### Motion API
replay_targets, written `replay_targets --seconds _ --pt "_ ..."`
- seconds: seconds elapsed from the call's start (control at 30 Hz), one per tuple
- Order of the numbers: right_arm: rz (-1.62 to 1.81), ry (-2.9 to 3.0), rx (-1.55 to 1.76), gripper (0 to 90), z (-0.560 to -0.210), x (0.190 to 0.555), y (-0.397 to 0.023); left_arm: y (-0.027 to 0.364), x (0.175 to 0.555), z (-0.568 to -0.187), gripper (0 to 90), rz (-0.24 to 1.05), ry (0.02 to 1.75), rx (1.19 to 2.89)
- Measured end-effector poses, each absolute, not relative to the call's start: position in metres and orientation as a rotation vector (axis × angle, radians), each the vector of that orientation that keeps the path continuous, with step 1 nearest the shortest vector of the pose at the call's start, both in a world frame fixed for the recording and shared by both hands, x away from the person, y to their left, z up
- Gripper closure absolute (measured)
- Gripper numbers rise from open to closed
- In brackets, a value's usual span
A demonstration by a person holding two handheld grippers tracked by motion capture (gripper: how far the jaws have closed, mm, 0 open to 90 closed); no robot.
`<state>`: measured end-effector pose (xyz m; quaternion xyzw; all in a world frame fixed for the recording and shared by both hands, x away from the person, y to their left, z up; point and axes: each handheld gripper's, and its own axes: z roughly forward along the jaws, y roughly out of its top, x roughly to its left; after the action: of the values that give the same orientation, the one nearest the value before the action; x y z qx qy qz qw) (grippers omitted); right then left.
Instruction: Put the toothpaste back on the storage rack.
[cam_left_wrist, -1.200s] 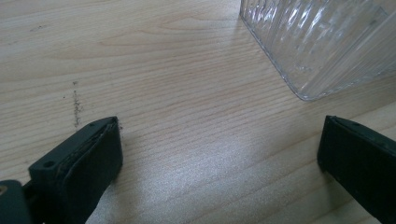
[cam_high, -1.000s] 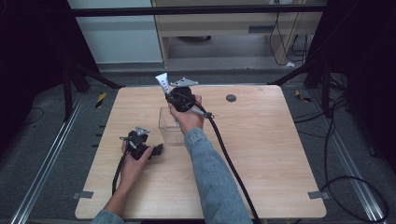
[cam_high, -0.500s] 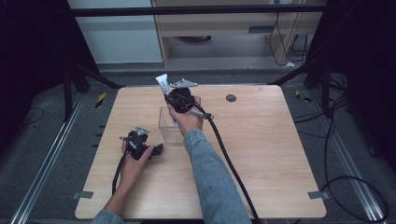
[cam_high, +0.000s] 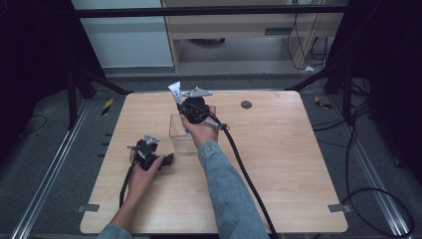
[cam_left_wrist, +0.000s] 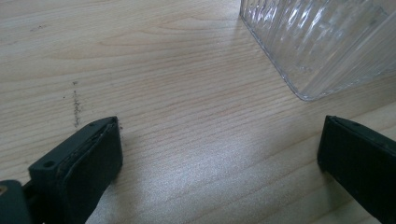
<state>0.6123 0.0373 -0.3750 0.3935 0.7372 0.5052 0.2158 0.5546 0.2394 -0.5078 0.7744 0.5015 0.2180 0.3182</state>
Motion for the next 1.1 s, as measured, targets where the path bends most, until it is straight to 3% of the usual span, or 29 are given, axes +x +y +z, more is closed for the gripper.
replay_targets --seconds 1.1 --pt "1.337 2.069 1.040 78.3 -0.390 0.595 0.040 0.239 0.555 -0.508 0.0 0.574 1.323 2.031"
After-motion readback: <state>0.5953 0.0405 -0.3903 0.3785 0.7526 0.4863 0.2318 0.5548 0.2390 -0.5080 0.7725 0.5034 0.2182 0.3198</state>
